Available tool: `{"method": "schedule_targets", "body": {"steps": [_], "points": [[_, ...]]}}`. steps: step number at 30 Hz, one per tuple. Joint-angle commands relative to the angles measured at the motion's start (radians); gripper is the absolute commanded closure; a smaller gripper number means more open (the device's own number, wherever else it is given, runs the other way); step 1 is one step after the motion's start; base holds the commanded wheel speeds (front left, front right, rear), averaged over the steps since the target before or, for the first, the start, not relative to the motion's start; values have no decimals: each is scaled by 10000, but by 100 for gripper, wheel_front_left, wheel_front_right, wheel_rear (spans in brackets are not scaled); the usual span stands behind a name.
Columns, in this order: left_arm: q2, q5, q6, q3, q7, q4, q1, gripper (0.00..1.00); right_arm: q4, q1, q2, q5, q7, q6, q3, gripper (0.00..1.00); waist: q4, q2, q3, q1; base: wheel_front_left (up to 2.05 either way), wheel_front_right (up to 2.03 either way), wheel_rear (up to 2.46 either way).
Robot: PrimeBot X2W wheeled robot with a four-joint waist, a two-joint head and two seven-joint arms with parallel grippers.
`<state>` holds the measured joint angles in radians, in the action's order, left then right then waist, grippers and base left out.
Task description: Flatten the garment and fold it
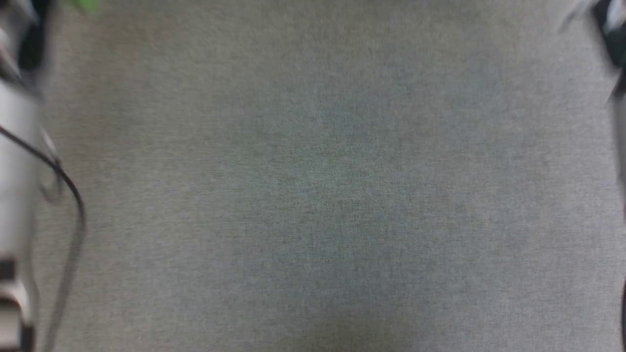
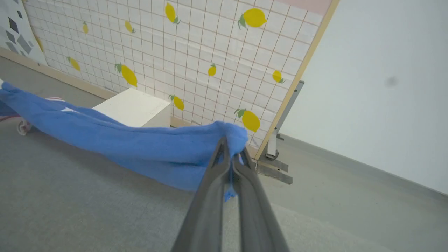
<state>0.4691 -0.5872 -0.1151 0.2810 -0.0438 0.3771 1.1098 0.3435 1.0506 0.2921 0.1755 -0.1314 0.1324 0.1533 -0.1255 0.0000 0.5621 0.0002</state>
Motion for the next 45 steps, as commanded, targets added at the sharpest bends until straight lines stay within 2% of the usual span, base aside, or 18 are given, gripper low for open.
{"method": "schedule_targets", "body": {"steps": [1,5,6,10,12,17,23,27,30,34,38,39,45], "points": [[140,-234,-97,166,31,-36,-820,100,7,-625,90,272,7,-17,125,100,400,0,-918,-2,0,0,0],[265,-931,-137,697,-158,-410,-3053,100,-153,-2233,329,810,-83,-17,255,100,614,0,-1784,-2,0,0,0],[378,-1495,-142,921,-403,-904,-4819,100,-348,-3515,506,1042,-246,-17,215,100,725,0,-2386,-2,0,0,0],[551,-1932,-47,1190,-732,-1554,-6877,100,-687,-5095,601,1183,-418,-17,-14,100,845,0,-3008,-2,0,0,0],[548,-2196,153,1257,-874,-1922,-7835,100,-910,-5907,542,1265,-553,-17,-275,100,901,0,-3269,-2,0,0,0],[651,-2595,1022,1269,-1088,-2863,-10017,100,-1647,-7852,191,1140,-1085,-17,-1143,100,958,0,-3745,-2,0,0,0],[779,-2786,1854,1300,-1214,-3824,-11798,100,-2682,-9738,-229,870,-1940,-17,-2123,100,1030,0,-3956,-2,0,0,0],[793,-2833,2246,1364,-1290,-4245,-12502,100,-3186,-10670,-489,756,-2520,-17,-2447,100,1026,0,-3963,-2,0,0,0],[865,-2510,2459,1406,-1095,-4468,-12638,100,-3508,-11137,-753,700,-2477,-17,-2688,100,1035,0,-3931,-2,0,0,0],[705,-1518,2522,1489,78,-4636,-12298,100,-3748,-11385,-1057,594,-1563,-17,-2575,100,1040,0,-3853,-2,0,0,0],[273,-588,2675,1612,1279,-4421,-11685,100,-3562,-11371,-1435,438,-502,-17,-2491,100,1043,0,-3749,-2,0,0,0],[58,-207,2687,1557,1952,-4184,-11128,100,-3455,-11185,-1531,187,169,-17,-2431,100,1021,0,-3674,-2,0,0,0],[-137,361,2534,1630,2348,-3568,-9708,100,-3207,-10409,-1398,-25,574,-17,-2302,100,948,0,-3307,-2,0,0,0]]}}
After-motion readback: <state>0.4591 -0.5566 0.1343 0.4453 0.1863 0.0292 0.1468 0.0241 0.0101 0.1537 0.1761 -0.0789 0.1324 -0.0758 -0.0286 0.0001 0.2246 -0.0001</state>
